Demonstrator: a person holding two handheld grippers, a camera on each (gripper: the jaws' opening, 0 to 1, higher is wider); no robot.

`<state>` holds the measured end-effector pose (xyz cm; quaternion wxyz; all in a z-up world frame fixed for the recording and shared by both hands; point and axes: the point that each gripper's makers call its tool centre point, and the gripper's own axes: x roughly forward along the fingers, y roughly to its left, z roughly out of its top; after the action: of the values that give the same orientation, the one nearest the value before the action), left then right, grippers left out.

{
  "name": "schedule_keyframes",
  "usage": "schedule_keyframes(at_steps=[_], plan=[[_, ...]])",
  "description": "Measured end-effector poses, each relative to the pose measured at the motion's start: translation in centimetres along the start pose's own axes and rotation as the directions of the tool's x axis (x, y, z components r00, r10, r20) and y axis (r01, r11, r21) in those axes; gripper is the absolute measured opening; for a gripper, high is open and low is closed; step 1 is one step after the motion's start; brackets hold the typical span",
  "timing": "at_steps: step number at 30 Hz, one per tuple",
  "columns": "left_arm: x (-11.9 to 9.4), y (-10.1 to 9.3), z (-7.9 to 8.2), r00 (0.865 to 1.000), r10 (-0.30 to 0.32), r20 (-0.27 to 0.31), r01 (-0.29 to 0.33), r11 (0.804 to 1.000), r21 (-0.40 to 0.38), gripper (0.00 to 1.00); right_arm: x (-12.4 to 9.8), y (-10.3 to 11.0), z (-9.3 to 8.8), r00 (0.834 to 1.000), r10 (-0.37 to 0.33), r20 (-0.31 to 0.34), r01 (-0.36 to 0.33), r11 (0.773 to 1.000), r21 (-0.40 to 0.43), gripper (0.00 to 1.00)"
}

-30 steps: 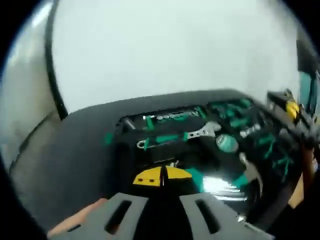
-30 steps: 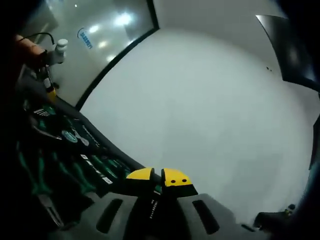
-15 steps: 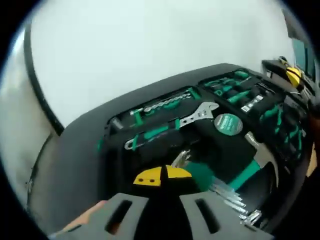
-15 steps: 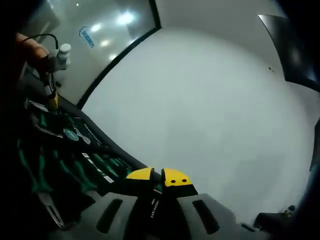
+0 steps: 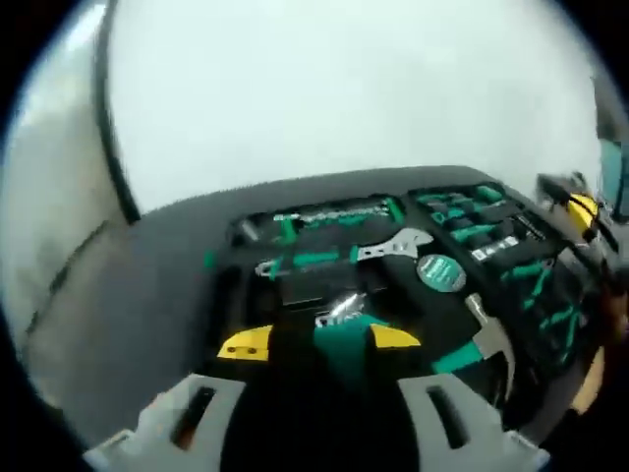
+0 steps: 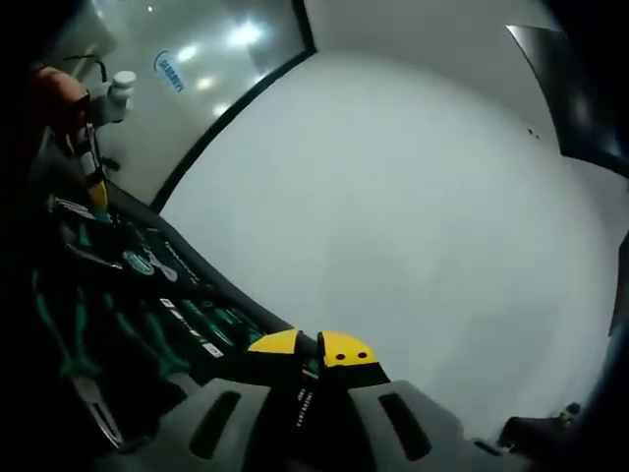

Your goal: Pick up the tools and put them into their designated positions in the toolbox.

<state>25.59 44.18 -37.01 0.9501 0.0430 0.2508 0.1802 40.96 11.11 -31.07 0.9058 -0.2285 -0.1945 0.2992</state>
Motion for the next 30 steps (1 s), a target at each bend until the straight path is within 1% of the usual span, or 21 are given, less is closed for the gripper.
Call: schedule_keyframes(at_steps=[3, 4, 6, 8, 9, 10, 11, 14, 16, 17, 19, 20, 21, 22, 23, 24, 25, 26, 27, 28, 30], plan=[[-1.2, -2.1, -0.9, 0.999, 0.007, 0.040, -0.004, 0.997, -0.075, 0.37, -0.1, -0.1, 0.1, 1.000, -0.003, 0.003, 0.003, 1.000, 0.008, 0.05], [-0.7, -2.5, -0.4, 1.000, 0.008, 0.018, -0.007, 0.998, -0.056, 0.37, -0.1, -0.2, 0.1, 1.000, -0.004, 0.004, 0.004, 1.000, 0.012, 0.05], [0.1, -3.7, 0.1, 0.999, -0.024, 0.042, 0.024, 1.000, -0.018, 0.37, -0.1, -0.2, 0.0, 1.000, -0.004, 0.000, 0.004, 1.000, 0.010, 0.05], [1.1, -3.0, -2.4, 0.996, 0.021, -0.084, -0.019, 0.999, 0.026, 0.38, -0.2, -0.2, 0.0, 1.000, -0.002, -0.002, 0.002, 1.000, 0.008, 0.05], [1.7, -3.1, -0.8, 0.999, 0.030, 0.031, -0.028, 0.998, -0.063, 0.38, -0.2, -0.2, -0.1, 1.000, -0.001, -0.001, 0.001, 1.000, 0.010, 0.05], [1.1, -3.5, -1.8, 1.000, -0.030, -0.008, 0.030, 0.999, -0.046, 0.36, -0.3, -0.2, -0.1, 1.000, -0.001, -0.001, 0.001, 1.000, 0.013, 0.05], [1.4, -3.1, -1.7, 1.000, -0.026, -0.006, 0.026, 0.999, -0.040, 0.35, -0.3, -0.3, -0.2, 1.000, -0.002, -0.003, 0.002, 1.000, 0.017, 0.05], [1.2, -2.9, -1.5, 0.991, -0.131, -0.015, 0.131, 0.986, 0.098, 0.33, -0.2, -0.4, -0.3, 1.000, -0.004, -0.006, 0.004, 1.000, 0.026, 0.05], [0.8, -2.5, -1.5, 0.975, -0.214, -0.053, 0.220, 0.955, 0.196, 0.31, -0.2, -0.3, -0.3, 1.000, -0.001, -0.008, 0.001, 1.000, 0.029, 0.05], [0.7, -2.0, -1.6, 0.962, -0.262, -0.072, 0.272, 0.922, 0.276, 0.29, -0.2, -0.3, -0.4, 1.000, 0.002, -0.008, -0.002, 1.000, 0.028, 0.05], [-0.1, -3.1, -1.8, 0.910, -0.393, -0.129, 0.414, 0.859, 0.302, 0.13, -0.2, -0.1, -0.4, 1.000, 0.009, -0.008, -0.009, 0.999, 0.031, 0.05], [-0.2, -3.3, -2.5, 0.865, -0.472, -0.172, 0.502, 0.797, 0.336, 0.12, -0.1, 0.0, -0.4, 1.000, 0.012, -0.010, -0.011, 0.999, 0.030, 0.05], [0.2, -3.2, -2.1, 0.847, -0.505, -0.167, 0.530, 0.769, 0.357, 0.12, -0.1, 0.0, -0.4, 1.000, 0.014, -0.012, -0.013, 1.000, 0.028, 0.05], [0.2, -3.3, -2.2, 0.821, -0.535, -0.199, 0.566, 0.718, 0.405, 0.12, -0.1, 0.1, -0.4, 1.000, 0.014, -0.012, -0.014, 1.000, 0.027, 0.05], [0.5, -3.0, -2.0, 0.806, -0.555, -0.207, 0.587, 0.704, 0.399, 0.12, -0.1, 0.1, -0.4, 1.000, 0.014, -0.013, -0.014, 1.000, 0.027, 0.05], [1.0, -2.5, -1.8, 0.813, -0.539, -0.220, 0.582, 0.748, 0.318, 0.12, -0.1, 0.0, -0.4, 1.000, 0.013, -0.012, -0.013, 1.000, 0.028, 0.05], [1.2, -2.1, -1.6, 0.833, -0.499, -0.239, 0.553, 0.768, 0.322, 0.13, -0.1, 0.0, -0.4, 1.000, 0.012, -0.012, -0.011, 0.999, 0.030, 0.05], [1.0, -1.5, -1.9, 0.844, -0.452, -0.289, 0.531, 0.781, 0.329, 0.14, -0.1, 0.0, -0.5, 1.000, 0.010, -0.015, -0.010, 0.999, 0.031, 0.05], [0.8, -1.0, -2.0, 0.847, -0.425, -0.320, 0.523, 0.777, 0.351, 0.14, -0.1, -0.1, -0.6, 1.000, 0.009, -0.018, -0.009, 0.999, 0.032, 0.05], [0.6, -0.6, -1.8, 0.853, -0.409, -0.324, 0.508, 0.793, 0.336, 0.15, -0.1, -0.1, -0.7, 1.000, 0.007, -0.023, -0.007, 0.999, 0.033, 0.05], [0.6, -0.6, -0.7, 0.854, -0.447, -0.265, 0.502, 0.842, 0.197, 0.17, -0.2, -0.2, -0.8, 1.000, 0.004, -0.026, -0.003, 0.999, 0.036, 0.05]])
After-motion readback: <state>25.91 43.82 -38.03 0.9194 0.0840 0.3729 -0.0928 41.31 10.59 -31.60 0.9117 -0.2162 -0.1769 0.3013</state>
